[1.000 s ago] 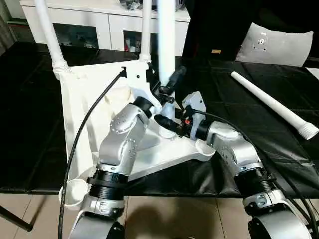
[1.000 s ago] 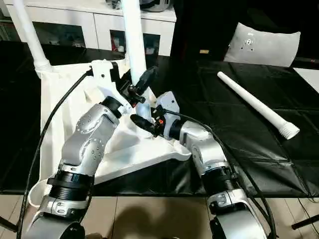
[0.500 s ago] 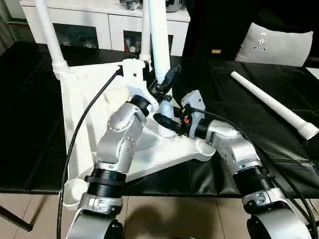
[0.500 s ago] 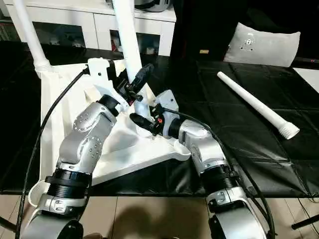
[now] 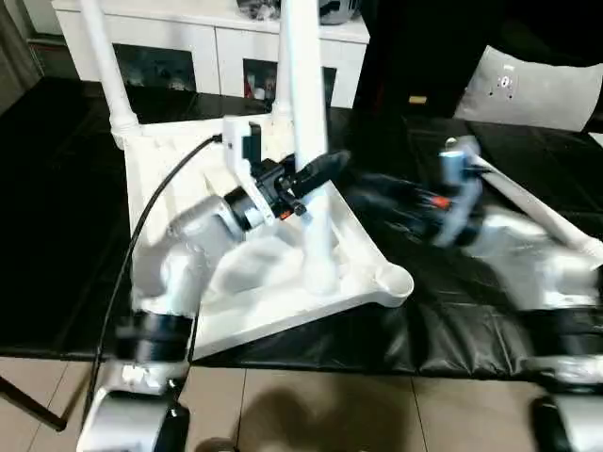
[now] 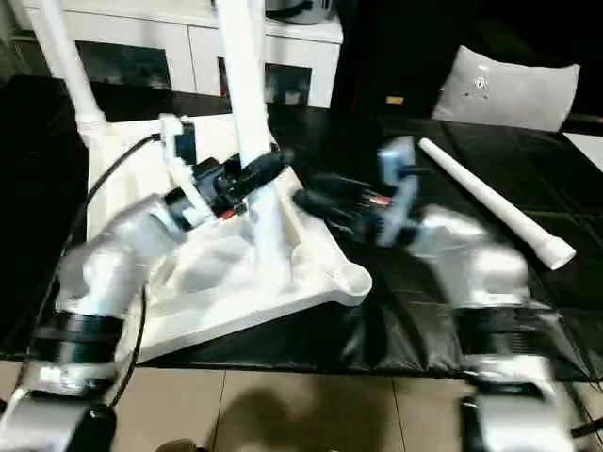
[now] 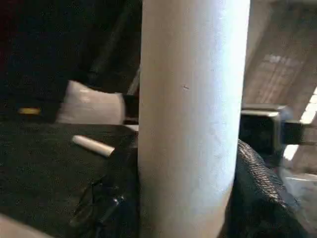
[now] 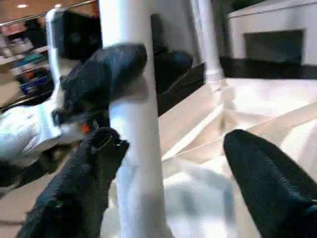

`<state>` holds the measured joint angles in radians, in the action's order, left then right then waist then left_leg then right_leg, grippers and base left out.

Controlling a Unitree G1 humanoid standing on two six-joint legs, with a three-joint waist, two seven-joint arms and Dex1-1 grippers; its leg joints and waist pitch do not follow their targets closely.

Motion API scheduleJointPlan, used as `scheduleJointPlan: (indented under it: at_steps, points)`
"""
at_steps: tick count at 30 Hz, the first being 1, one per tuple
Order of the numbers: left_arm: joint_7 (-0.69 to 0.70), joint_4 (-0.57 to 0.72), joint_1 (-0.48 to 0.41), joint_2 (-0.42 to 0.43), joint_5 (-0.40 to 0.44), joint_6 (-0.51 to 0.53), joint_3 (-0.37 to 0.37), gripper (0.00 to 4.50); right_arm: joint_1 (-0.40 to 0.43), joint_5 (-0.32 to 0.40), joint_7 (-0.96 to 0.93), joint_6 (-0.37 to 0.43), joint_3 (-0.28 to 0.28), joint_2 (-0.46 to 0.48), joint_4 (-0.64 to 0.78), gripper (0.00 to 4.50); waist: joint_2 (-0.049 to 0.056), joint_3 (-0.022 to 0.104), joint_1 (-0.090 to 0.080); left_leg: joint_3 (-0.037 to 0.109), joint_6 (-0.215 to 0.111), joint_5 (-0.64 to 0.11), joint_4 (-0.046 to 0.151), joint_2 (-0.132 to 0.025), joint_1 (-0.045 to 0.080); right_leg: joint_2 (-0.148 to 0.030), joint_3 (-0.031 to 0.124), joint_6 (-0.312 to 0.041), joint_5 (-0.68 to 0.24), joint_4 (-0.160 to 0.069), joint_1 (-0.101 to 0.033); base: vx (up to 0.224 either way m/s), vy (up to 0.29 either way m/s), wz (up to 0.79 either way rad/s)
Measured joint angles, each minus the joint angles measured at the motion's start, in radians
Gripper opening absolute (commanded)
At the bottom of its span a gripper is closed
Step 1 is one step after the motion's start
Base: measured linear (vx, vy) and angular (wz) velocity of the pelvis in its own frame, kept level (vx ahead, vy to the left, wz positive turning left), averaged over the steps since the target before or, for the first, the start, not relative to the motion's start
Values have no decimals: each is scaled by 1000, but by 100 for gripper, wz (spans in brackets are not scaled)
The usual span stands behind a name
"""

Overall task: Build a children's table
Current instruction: Pick table leg

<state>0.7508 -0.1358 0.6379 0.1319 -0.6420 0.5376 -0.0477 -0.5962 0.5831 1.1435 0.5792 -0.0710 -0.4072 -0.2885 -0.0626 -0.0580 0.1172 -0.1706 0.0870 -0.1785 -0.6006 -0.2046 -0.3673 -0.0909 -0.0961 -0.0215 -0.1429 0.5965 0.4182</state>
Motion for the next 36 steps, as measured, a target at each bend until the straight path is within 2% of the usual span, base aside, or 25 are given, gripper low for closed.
scheduleJointPlan:
  at_steps: [2,9,16,22,29,32,36]
  points:
    - [17,3,32,0,-43,38,-18,181,7,11,14,27,2,-13,12,401,0,0,0,0,0,0,-1,0,0,0,0,0,0,0,0,0,0,0]
    - [31,5,74,-6,-149,125,-65,181,9,61,53,110,1,-40,53,450,1,0,-1,1,0,0,-1,0,0,0,0,1,-1,0,-1,0,0,0]
    - [43,5,75,0,-168,165,-62,181,10,85,69,139,5,-40,74,450,1,0,3,1,0,0,-1,0,0,0,-1,1,-1,0,-1,0,0,0]
    - [51,5,75,8,-166,175,-42,181,9,70,87,129,44,-42,74,450,1,0,9,1,0,0,-1,0,0,0,-1,1,-1,0,-1,0,0,0]
    - [43,11,74,16,-133,170,-23,181,-1,0,54,65,79,-33,65,450,1,0,11,1,0,0,-1,0,0,0,-1,2,-1,0,-1,0,0,0]
    - [15,15,74,23,-68,138,11,181,-6,-35,24,38,102,-21,46,450,1,0,11,1,0,0,-1,0,0,0,-1,2,-1,0,-1,0,0,0]
    - [-100,19,74,21,49,87,54,181,-6,-90,-9,1,134,-4,37,450,0,0,11,1,0,0,-1,0,0,0,-1,3,-1,0,-1,0,0,0]
